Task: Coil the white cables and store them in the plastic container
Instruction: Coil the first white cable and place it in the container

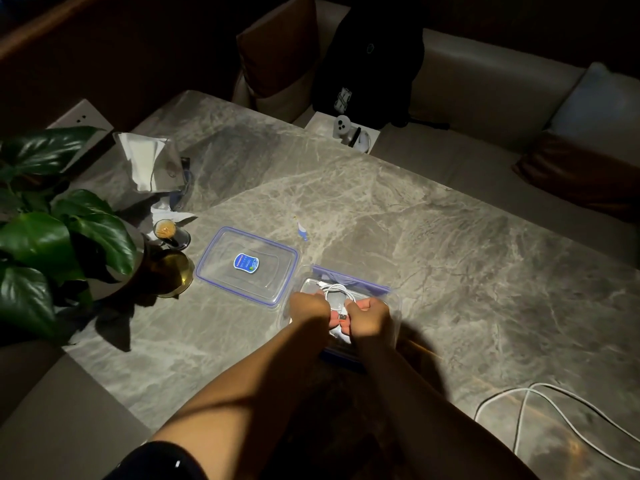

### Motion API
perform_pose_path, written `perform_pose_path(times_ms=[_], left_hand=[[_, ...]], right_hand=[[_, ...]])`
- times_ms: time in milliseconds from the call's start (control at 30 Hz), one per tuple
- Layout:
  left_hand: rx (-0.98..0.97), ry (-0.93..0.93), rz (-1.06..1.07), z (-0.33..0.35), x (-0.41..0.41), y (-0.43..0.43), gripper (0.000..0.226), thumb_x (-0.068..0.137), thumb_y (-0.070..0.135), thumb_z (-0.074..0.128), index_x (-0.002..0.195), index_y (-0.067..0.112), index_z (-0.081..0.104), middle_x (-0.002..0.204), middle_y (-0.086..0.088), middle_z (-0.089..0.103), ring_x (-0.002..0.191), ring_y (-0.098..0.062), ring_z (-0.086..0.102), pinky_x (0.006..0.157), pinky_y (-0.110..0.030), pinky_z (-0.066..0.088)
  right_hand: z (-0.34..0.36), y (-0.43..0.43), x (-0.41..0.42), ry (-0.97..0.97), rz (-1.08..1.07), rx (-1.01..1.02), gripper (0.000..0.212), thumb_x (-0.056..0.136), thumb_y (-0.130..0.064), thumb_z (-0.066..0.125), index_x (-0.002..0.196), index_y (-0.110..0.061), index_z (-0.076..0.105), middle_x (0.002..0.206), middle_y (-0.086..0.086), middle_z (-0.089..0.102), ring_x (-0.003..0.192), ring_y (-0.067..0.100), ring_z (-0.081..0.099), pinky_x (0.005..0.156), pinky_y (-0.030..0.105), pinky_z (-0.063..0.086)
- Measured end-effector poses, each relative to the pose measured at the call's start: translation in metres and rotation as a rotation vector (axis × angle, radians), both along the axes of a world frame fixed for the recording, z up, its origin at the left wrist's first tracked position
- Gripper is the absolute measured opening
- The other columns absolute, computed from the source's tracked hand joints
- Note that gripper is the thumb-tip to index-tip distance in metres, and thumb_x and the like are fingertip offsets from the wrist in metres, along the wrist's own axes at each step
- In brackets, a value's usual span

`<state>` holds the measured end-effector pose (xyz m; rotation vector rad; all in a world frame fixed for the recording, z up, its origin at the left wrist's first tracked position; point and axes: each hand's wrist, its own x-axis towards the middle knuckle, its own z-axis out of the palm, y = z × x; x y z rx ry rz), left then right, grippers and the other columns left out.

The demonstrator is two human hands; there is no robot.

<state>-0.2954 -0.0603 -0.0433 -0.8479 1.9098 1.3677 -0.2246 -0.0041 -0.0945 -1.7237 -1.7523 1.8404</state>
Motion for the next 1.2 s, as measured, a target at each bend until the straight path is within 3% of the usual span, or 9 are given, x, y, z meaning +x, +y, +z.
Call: perform_pose_path(times_ms=[167,267,333,533,633,733,933,1100,1200], left_hand=[[-0.054,0.038,-0.006,-0.043,-0.003,-0.003,0.032,0.091,0.023,0.066,0.094,-0.009,0.063,0.088,-0.032,0.069,0.052,-0.033,0.065,0.059,-0.046,0.061],[-0.122,0.03,-0.033,-0.114,-0.009,-0.007,0.045,0.077,0.038,0.066,0.1,-0.001,0.063,0.09,-0.026,0.073,0.077,-0.04,0.074,0.073,-0.056,0.061],[-0.162,0.018,-0.041,-0.114,-0.008,-0.008,0.053,0.07,0.044,0.065,0.1,0.001,0.064,0.092,-0.023,0.074,0.081,-0.039,0.074,0.077,-0.053,0.061],[-0.07,0.032,-0.059,-0.018,-0.002,-0.013,0.034,0.093,0.027,0.064,0.086,-0.006,0.069,0.076,-0.021,0.072,0.08,-0.039,0.072,0.08,-0.044,0.057],[-0.035,0.019,-0.039,-0.015,-0.005,-0.015,0.033,0.097,0.021,0.06,0.072,0.0,0.061,0.06,-0.013,0.062,0.047,-0.026,0.059,0.056,-0.03,0.05],[0.017,-0.014,-0.024,-0.016,-0.008,-0.018,0.034,0.099,0.015,0.056,0.067,0.003,0.055,0.059,-0.01,0.059,0.025,-0.013,0.049,0.039,-0.021,0.041],[0.077,0.011,-0.026,-0.02,-0.01,-0.028,0.03,0.098,0.016,0.056,0.074,-0.001,0.063,0.046,-0.005,0.065,0.045,-0.023,0.064,0.067,-0.042,0.059],[0.097,0.016,-0.064,-0.023,-0.01,-0.033,0.034,0.098,0.019,0.058,0.069,0.003,0.064,0.053,-0.008,0.069,0.057,-0.029,0.066,0.072,-0.052,0.06],[0.111,0.009,-0.045,-0.023,-0.008,-0.035,0.033,0.1,0.018,0.055,0.075,-0.001,0.06,0.052,-0.008,0.067,0.051,-0.027,0.061,0.062,-0.042,0.057]], right_hand=[[0.015,0.003,-0.006,-0.106,0.098,0.071,0.021,0.087,-0.027,0.07,0.08,-0.011,0.058,0.08,0.008,0.063,0.078,0.025,0.057,0.071,0.028,0.038],[0.01,0.004,-0.009,-0.114,0.116,0.054,0.022,0.087,-0.029,0.069,0.077,-0.014,0.057,0.086,0.011,0.071,0.082,0.028,0.063,0.073,0.029,0.042],[0.006,0.004,-0.01,-0.099,0.127,0.059,0.025,0.086,-0.03,0.069,0.071,-0.016,0.055,0.087,0.015,0.074,0.085,0.033,0.067,0.077,0.034,0.048],[0.004,0.002,-0.007,-0.061,0.141,0.074,0.024,0.091,-0.026,0.062,0.071,-0.012,0.06,0.06,0.004,0.07,0.06,0.021,0.065,0.071,0.033,0.052],[0.001,0.002,-0.005,-0.058,0.16,0.079,0.032,0.092,-0.023,0.058,0.061,-0.016,0.055,0.057,-0.001,0.068,0.058,0.018,0.063,0.07,0.031,0.05],[0.002,0.0,-0.007,-0.06,0.18,0.097,0.034,0.089,-0.025,0.059,0.058,-0.012,0.055,0.067,0.01,0.072,0.069,0.03,0.067,0.071,0.038,0.053],[-0.018,-0.006,-0.01,-0.032,0.238,0.085,0.029,0.077,-0.026,0.055,0.057,-0.006,0.057,0.063,0.011,0.069,0.067,0.035,0.066,0.07,0.046,0.056],[-0.007,-0.008,-0.011,0.063,0.21,0.034,0.035,0.087,0.005,0.056,0.059,-0.015,0.059,0.045,-0.007,0.063,0.049,0.009,0.06,0.058,0.025,0.048],[-0.002,-0.01,-0.009,0.098,0.204,0.023,0.039,0.086,0.012,0.053,0.053,-0.01,0.054,0.034,-0.008,0.054,0.035,-0.001,0.05,0.044,0.015,0.04]])
